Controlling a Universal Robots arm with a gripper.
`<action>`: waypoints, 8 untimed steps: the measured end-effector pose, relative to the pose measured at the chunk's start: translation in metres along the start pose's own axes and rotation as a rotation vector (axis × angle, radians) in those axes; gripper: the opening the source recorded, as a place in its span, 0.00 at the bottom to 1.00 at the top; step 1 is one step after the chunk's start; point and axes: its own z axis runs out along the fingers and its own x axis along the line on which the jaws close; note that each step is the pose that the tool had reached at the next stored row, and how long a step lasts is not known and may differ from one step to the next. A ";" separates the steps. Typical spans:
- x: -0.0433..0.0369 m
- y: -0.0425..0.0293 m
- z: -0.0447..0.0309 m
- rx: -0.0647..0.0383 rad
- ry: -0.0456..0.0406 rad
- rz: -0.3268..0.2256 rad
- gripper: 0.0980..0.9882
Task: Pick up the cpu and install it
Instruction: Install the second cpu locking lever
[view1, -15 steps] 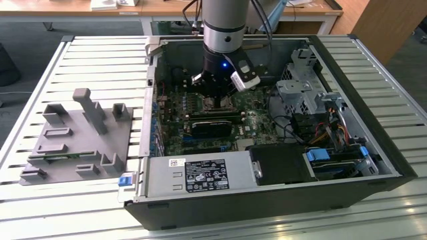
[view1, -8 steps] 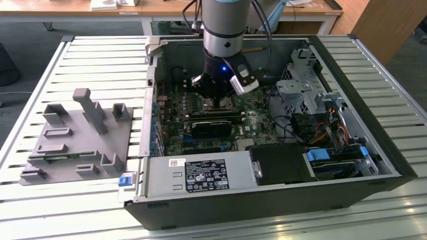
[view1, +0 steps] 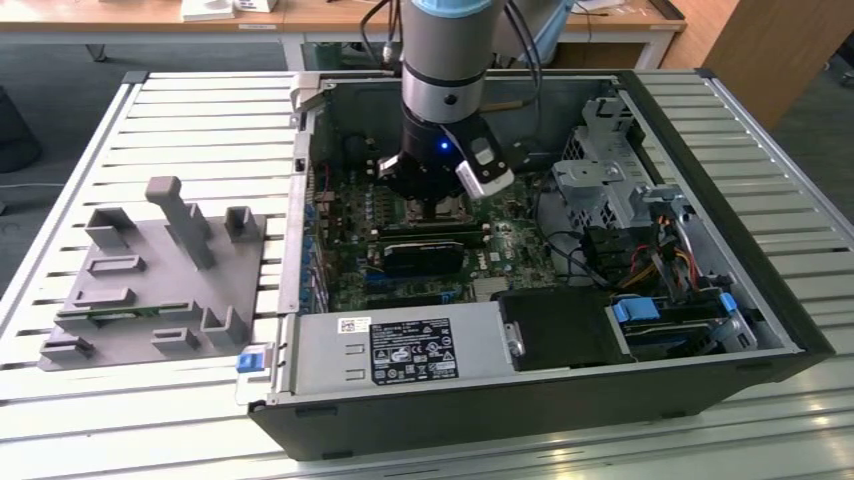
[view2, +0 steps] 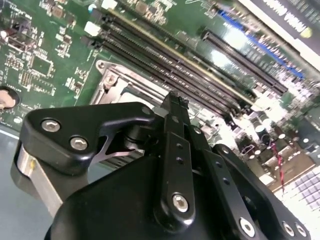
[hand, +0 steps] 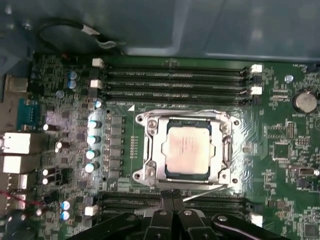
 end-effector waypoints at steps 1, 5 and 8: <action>0.0008 -0.0014 -0.0001 0.000 0.0000 0.000 0.01; 0.0073 -0.0045 0.0004 -0.006 -0.0001 0.000 0.01; 0.0094 -0.0050 0.0036 -0.013 -0.0003 0.000 0.01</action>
